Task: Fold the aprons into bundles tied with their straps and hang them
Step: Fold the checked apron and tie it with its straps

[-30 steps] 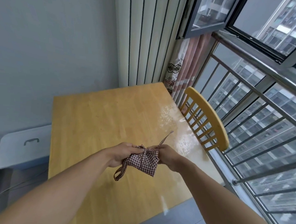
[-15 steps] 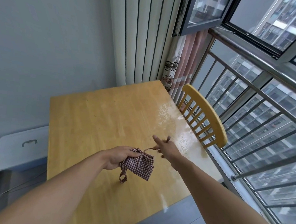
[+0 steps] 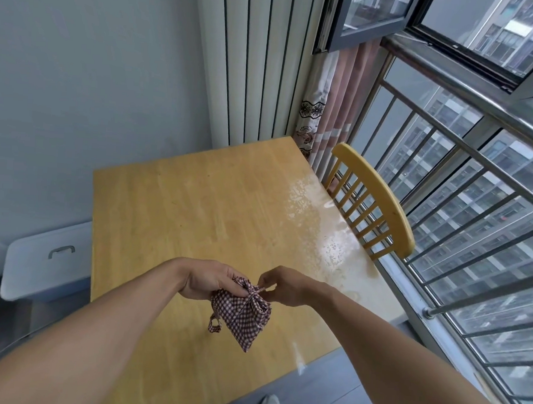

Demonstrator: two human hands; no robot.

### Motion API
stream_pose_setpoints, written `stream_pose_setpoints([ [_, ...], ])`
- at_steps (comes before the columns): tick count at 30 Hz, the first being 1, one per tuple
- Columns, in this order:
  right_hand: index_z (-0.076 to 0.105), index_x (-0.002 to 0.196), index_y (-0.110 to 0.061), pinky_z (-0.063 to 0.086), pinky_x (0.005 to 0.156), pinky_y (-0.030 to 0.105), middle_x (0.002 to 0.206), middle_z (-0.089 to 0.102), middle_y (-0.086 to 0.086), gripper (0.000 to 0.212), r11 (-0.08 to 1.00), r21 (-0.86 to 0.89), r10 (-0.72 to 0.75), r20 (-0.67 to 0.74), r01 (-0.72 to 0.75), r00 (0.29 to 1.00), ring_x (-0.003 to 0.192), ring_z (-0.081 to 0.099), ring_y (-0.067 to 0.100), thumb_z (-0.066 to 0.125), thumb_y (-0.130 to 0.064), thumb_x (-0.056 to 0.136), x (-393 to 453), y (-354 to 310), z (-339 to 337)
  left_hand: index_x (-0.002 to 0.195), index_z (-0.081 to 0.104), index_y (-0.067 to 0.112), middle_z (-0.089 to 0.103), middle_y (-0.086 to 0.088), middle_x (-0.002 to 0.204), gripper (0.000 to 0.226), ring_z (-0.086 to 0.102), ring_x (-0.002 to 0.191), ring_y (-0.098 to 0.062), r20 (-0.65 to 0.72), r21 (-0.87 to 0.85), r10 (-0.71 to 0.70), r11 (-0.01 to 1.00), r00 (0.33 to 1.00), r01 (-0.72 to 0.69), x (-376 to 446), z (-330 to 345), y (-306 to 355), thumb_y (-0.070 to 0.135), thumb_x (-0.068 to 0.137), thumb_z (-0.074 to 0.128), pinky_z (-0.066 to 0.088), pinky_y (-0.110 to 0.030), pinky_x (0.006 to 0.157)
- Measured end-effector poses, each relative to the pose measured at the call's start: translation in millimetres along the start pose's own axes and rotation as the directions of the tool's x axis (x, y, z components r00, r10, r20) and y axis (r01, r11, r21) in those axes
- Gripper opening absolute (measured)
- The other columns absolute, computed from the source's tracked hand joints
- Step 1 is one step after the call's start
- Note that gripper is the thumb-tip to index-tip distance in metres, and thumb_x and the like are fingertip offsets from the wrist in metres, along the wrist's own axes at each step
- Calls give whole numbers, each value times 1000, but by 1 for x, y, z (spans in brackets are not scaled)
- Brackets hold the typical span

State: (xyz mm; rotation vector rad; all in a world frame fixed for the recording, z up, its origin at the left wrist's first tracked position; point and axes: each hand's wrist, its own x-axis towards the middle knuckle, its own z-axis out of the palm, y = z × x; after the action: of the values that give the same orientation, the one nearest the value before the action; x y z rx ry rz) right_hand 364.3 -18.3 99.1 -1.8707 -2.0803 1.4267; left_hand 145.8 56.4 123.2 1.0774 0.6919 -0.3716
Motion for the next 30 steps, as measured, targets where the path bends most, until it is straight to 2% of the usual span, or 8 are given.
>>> stream_pose_setpoints([
  [4, 76, 99, -18, 57, 88, 42, 97, 77, -3, 8, 994, 79, 91, -203, -77, 975, 94, 69, 13, 73, -21, 91, -1, 5, -11, 111, 71, 9, 73, -5, 113, 16, 68, 105, -18, 0, 45, -39, 998, 999, 39, -4, 0, 2, 12, 98, 61, 53, -31, 90],
  [9, 72, 104, -22, 58, 77, 32, 95, 78, -4, 17, 988, 149, 97, -411, -38, 906, 84, 71, 8, 78, -28, 89, -9, 1, -35, 105, 74, 12, 74, -5, 111, 14, 68, 105, -19, -31, 75, -53, 996, 998, 55, -3, 1, 3, 11, 100, 60, 54, -28, 85],
  [12, 64, 94, -15, 55, 69, 31, 86, 79, -3, 25, 941, 338, 176, -460, -11, 870, 81, 75, 14, 82, -29, 85, -11, 3, -46, 116, 71, 6, 70, -13, 122, 28, 62, 116, -29, -13, 0, 19, 1000, 1000, -19, -2, -4, 1, 21, 93, 72, 48, -41, 98],
  [14, 64, 90, -7, 55, 62, 25, 83, 79, 3, 26, 872, 489, 231, -452, 23, 861, 76, 75, 14, 83, -23, 84, -15, 5, -49, 121, 69, 5, 68, -17, 126, 47, 60, 119, -33, -17, -104, 115, 988, 993, -116, -3, -5, 4, 30, 83, 83, 42, -51, 105],
  [16, 64, 88, -5, 48, 53, 19, 77, 77, 6, 22, 749, 660, 289, -397, 52, 871, 67, 72, 10, 83, -16, 83, -19, 5, -46, 120, 71, 6, 68, -16, 125, 55, 64, 115, -30, -52, -226, 201, 952, 978, -207, -5, -4, 11, 32, 75, 89, 50, -44, 101],
  [20, 63, 87, -7, 44, 55, 24, 69, 71, 1, 22, 625, 781, 350, -298, 16, 888, 61, 68, 8, 82, -17, 83, -20, 9, -25, 116, 74, 8, 73, -11, 117, 32, 69, 103, -22, -253, -356, 303, 854, 919, -379, -8, 3, 29, 23, 88, 68, 53, -33, 91],
  [25, 68, 85, -11, 38, 54, 24, 66, 61, -5, 22, 521, 853, 372, -197, -28, 907, 59, 51, 8, 85, -27, 81, -25, 7, 3, 117, 69, 7, 75, -8, 110, 25, 72, 91, -17, -550, -411, 254, 747, 795, -523, -3, -3, 33, 18, 104, 50, 52, -29, 78],
  [30, 73, 80, -15, 37, 57, 26, 69, 61, -6, 22, 536, 841, 400, -172, -77, 900, 65, 45, 12, 84, -33, 81, -34, 4, 21, 118, 66, 7, 73, -11, 109, 21, 69, 89, -24, -770, -399, 78, 716, 634, -573, 5, -9, 29, 19, 104, 57, 51, -34, 72],
])
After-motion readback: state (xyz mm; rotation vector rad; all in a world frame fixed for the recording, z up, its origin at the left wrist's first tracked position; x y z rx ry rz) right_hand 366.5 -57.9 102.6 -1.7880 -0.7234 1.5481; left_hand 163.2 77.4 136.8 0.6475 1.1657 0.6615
